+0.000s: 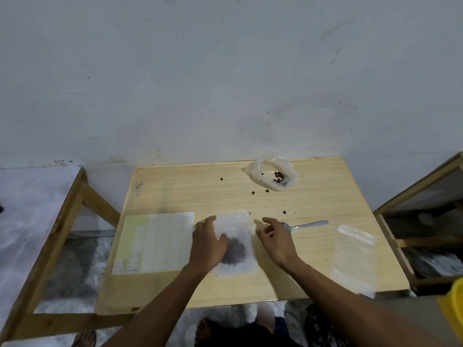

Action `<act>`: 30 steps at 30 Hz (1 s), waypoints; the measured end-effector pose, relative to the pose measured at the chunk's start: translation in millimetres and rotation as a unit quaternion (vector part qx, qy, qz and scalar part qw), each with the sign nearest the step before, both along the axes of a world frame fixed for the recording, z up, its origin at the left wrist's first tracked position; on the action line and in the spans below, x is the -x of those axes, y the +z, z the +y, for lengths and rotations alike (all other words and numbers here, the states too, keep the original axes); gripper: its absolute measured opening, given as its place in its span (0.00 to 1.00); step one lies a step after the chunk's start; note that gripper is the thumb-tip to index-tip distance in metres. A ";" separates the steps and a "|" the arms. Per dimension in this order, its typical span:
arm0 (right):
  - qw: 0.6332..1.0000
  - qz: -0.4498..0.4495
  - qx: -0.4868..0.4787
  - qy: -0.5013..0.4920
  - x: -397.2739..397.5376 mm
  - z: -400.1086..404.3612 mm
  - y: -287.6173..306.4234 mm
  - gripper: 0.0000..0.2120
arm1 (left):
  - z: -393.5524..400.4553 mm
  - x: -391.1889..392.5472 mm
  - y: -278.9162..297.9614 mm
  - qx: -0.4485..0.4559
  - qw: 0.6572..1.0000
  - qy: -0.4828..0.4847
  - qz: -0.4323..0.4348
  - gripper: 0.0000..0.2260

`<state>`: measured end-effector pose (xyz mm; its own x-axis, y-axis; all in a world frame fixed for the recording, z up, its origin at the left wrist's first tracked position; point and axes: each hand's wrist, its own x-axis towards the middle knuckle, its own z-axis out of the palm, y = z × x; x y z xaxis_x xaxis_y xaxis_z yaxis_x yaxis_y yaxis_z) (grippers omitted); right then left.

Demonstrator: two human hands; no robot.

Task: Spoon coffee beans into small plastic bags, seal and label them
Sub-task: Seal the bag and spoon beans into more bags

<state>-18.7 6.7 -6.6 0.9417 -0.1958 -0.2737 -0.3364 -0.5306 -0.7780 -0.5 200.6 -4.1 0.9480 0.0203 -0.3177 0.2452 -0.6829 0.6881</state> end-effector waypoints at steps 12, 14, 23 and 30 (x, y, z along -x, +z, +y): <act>0.953 0.087 0.180 -0.228 48.4 -146.8 -11.9 0.21 | -155.6 -1.5 12.1 0.144 0.959 -0.240 0.040 0.12; 0.936 0.143 0.193 -0.257 62.9 -162.6 -14.9 0.24 | -179.8 8.3 6.5 0.158 0.948 -0.260 0.090 0.13; 0.918 0.188 0.108 -0.331 88.2 -174.5 -20.4 0.33 | -226.7 30.6 -10.9 0.113 0.909 -0.331 0.227 0.22; 0.901 0.095 -0.010 -0.422 72.2 -174.9 -15.4 0.16 | -227.3 25.2 -9.2 0.120 0.899 -0.334 0.255 0.20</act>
<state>-90.9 -168.2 -22.0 0.3946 -0.8139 -0.4264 -0.7424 -0.0090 -0.6699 -25.7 -26.7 -13.3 0.4528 -0.6269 -0.6340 0.1619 -0.6414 0.7499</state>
